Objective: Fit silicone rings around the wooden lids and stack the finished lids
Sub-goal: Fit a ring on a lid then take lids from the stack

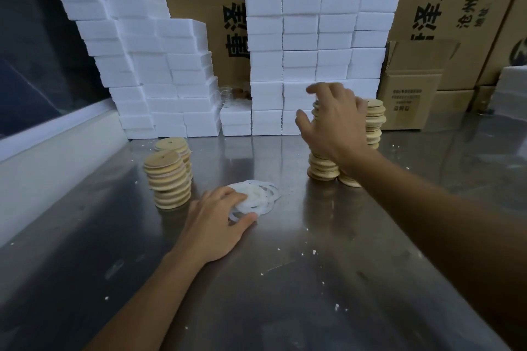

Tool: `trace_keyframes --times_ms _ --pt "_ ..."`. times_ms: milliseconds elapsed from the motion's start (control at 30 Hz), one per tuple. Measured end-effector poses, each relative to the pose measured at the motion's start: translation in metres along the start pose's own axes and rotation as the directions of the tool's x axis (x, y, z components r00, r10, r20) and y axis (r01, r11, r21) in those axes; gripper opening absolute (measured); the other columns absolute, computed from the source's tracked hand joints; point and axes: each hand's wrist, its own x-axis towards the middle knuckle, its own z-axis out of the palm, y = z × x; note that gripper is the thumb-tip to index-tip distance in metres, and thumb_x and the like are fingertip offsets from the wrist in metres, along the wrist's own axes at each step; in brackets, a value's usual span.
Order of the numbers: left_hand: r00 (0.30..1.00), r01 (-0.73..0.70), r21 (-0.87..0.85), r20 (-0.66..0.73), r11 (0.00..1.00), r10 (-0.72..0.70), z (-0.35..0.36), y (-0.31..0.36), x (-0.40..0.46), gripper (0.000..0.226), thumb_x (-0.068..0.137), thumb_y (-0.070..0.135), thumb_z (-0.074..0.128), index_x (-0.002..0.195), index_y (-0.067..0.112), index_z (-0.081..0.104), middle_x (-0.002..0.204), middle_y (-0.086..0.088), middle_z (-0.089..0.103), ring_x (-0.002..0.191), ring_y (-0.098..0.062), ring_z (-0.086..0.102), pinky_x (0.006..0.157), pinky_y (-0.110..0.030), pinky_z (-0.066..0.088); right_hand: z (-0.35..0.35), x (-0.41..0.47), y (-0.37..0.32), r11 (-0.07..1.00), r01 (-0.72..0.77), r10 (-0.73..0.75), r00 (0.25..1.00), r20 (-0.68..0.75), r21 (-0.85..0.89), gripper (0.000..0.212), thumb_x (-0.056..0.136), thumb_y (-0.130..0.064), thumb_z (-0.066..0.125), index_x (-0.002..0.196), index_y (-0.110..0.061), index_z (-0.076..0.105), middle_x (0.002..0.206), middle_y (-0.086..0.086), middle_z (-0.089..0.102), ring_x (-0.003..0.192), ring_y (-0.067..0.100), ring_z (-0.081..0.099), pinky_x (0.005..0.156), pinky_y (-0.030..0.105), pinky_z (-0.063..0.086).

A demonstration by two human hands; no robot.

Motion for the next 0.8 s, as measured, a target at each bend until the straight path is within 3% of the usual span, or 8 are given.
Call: trace_keyframes --times_ms 100,167,233,333,533,667,800 --pt "1.0 0.005 -0.047 -0.016 0.999 -0.005 -0.001 0.0 0.0 0.046 0.09 0.055 0.054 0.126 0.027 0.06 0.131 0.009 0.054 0.12 -0.012 0.046 0.101 -0.038 0.038 0.005 0.031 0.016 0.958 0.032 0.024 0.981 0.191 -0.284 0.058 0.095 -0.053 0.044 0.144 -0.022 0.041 0.149 0.013 0.041 0.138 0.033 0.038 0.116 0.054 0.014" --pt "0.999 0.002 -0.083 -0.037 0.997 -0.006 -0.003 0.0 0.0 0.041 0.09 0.052 0.057 0.12 0.024 0.063 0.125 0.008 0.058 0.115 -0.013 0.049 0.099 -0.04 0.041 0.009 0.045 0.022 0.95 0.01 0.085 0.954 0.289 -0.311 0.056 0.096 -0.054 0.04 0.14 -0.02 0.045 0.138 0.012 0.053 0.13 0.034 0.047 0.116 0.056 0.013" --pt "0.998 0.004 -0.087 -0.06 0.996 -0.009 -0.005 0.0 -0.001 0.035 0.089 0.048 0.061 0.113 0.024 0.064 0.12 0.007 0.06 0.11 -0.015 0.05 0.095 -0.041 0.042 0.011 0.053 0.024 0.958 -0.006 0.104 0.939 0.328 -0.288 0.045 0.096 -0.045 0.046 0.132 -0.018 0.053 0.123 0.008 0.063 0.119 0.032 0.054 0.111 0.052 0.023" --pt "0.998 0.01 -0.071 -0.069 0.997 -0.015 -0.006 0.001 -0.001 0.028 0.089 0.044 0.063 0.108 0.024 0.063 0.117 0.008 0.061 0.108 -0.015 0.05 0.093 -0.039 0.041 0.011 0.057 0.026 0.968 -0.034 0.093 0.969 0.229 -0.249 0.028 0.093 -0.024 0.053 0.118 -0.014 0.06 0.111 0.01 0.064 0.108 0.034 0.055 0.093 0.042 0.036" --pt "0.996 -0.005 -0.075 -0.093 0.997 -0.002 -0.007 0.002 -0.001 0.023 0.093 0.042 0.057 0.103 0.023 0.064 0.11 0.008 0.063 0.103 -0.015 0.052 0.089 -0.039 0.043 0.011 0.056 0.029 0.971 -0.109 0.162 0.954 0.251 -0.213 0.027 0.091 -0.028 0.059 0.115 -0.015 0.057 0.11 0.01 0.059 0.102 0.032 0.056 0.088 0.04 0.038" --pt "0.995 -0.009 -0.065 -0.096 0.998 0.003 -0.008 0.002 0.0 0.021 0.098 0.034 0.049 0.093 0.022 0.066 0.1 0.007 0.066 0.094 -0.017 0.053 0.084 -0.04 0.044 0.005 0.051 0.03 0.986 -0.015 0.054 0.972 0.23 -0.168 0.026 0.087 -0.023 0.063 0.111 -0.015 0.059 0.104 0.009 0.059 0.093 0.029 0.057 0.079 0.035 0.037" --pt "0.995 -0.003 -0.069 -0.099 0.998 -0.004 -0.009 0.003 0.001 0.019 0.099 0.025 0.047 0.092 0.021 0.065 0.099 0.006 0.065 0.093 -0.019 0.053 0.083 -0.041 0.044 0.001 0.04 0.028 0.982 0.124 -0.11 0.988 0.105 -0.14 0.022 0.09 -0.012 0.057 0.111 -0.01 0.062 0.101 0.012 0.063 0.087 0.033 0.058 0.081 0.039 0.04"
